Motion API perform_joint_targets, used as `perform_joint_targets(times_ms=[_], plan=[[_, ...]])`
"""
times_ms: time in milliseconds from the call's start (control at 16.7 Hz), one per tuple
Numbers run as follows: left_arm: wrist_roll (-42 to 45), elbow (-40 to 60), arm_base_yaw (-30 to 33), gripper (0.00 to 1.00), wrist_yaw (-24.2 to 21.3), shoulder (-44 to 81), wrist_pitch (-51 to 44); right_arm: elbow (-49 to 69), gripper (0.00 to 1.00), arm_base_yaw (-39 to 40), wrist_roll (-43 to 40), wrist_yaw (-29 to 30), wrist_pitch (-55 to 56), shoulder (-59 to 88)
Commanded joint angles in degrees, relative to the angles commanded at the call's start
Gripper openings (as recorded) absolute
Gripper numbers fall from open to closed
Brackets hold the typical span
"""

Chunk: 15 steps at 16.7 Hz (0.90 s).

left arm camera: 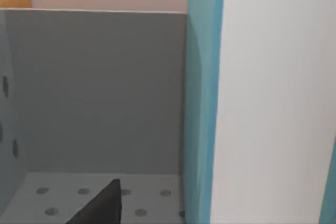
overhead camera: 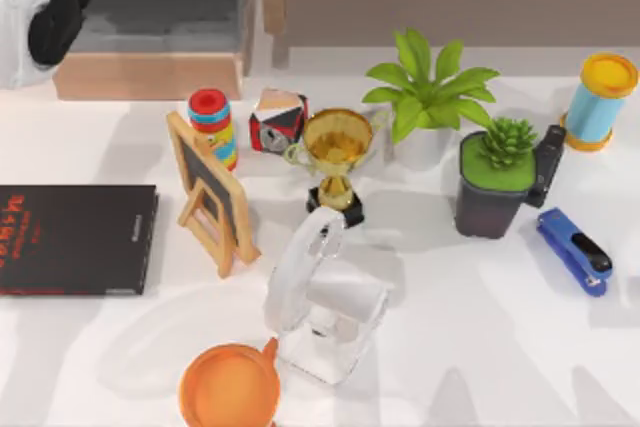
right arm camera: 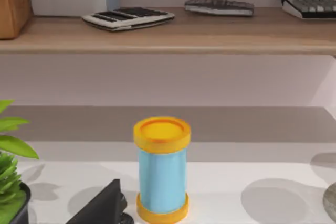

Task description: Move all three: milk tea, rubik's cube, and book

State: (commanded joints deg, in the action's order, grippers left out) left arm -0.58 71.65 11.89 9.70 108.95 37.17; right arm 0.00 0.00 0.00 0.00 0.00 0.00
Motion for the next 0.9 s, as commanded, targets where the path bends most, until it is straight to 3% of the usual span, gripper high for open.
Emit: perform_joint_targets(times_ms=[840,900], plan=[[-0.03,8.41,-0.65,1.00,-0.74,5.94,-2.48,0.00,1.00,0.00,0.00,0.00,0.00,0.00],[-0.03,8.41,-0.65,0.92,-0.74,5.94,-2.48,0.00,1.00,0.00,0.00,0.00,0.00,0.00]])
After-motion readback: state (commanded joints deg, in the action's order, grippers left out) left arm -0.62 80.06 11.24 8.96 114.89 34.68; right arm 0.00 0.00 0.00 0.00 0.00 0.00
